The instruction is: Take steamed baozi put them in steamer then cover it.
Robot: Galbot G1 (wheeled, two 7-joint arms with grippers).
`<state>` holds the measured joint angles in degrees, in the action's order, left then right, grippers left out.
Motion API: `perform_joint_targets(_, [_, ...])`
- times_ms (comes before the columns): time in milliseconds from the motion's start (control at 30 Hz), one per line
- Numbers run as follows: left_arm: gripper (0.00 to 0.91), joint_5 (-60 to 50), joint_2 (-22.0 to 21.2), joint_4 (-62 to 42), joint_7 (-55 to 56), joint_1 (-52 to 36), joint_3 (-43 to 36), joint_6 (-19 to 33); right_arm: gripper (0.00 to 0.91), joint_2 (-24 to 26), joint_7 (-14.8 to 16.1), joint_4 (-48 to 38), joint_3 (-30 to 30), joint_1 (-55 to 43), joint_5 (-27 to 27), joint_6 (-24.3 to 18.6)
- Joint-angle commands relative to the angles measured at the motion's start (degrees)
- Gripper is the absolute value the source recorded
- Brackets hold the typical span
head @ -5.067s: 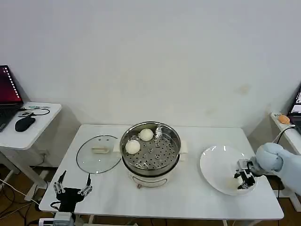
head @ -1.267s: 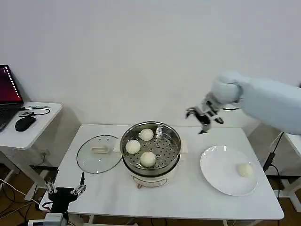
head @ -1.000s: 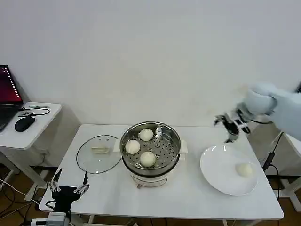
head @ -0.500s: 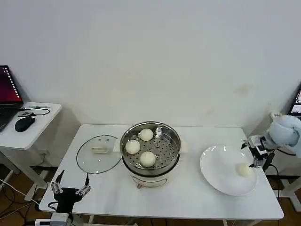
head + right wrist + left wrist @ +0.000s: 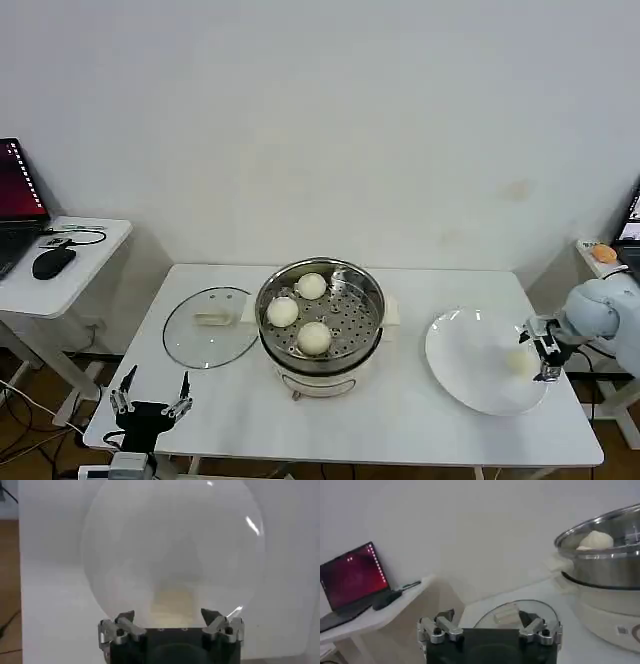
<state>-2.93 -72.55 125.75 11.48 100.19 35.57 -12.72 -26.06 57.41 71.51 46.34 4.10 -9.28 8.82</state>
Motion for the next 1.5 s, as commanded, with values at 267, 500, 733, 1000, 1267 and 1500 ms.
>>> perform_joint_targets(267, [0.907,0.1,-0.1,-0.4,0.0,0.0,0.5,0.0,0.907,-7.1,-0.3,-8.2,-2.9,3.0,-2.1,0.8])
perform_joint_targets(500, [0.907,0.2,-0.4,-0.7,0.0,0.0,0.5,0.0,0.796,-7.6,0.1,-9.3,-2.7,2.4,-3.6,1.3])
perform_joint_targets(733, [0.907,0.1,-0.4,-0.5,0.0,0.0,0.4,0.0,0.675,-7.4,0.5,-9.6,-2.7,2.4,-4.2,1.6])
perform_joint_targets(1000, [0.907,-0.1,-0.3,-0.2,0.0,0.2,0.2,0.1,0.504,-6.2,1.0,-7.5,-0.9,0.5,-2.4,2.5])
perform_joint_targets(1267, [0.907,-0.2,-0.1,0.0,0.0,0.2,0.1,0.0,0.514,-1.5,2.0,0.4,5.0,-10.8,2.0,3.4])
perform_joint_targets(1500, [0.907,-0.5,-0.2,0.5,0.1,-0.1,0.2,0.0,0.514,-0.5,1.7,9.6,10.4,-24.7,10.3,6.0])
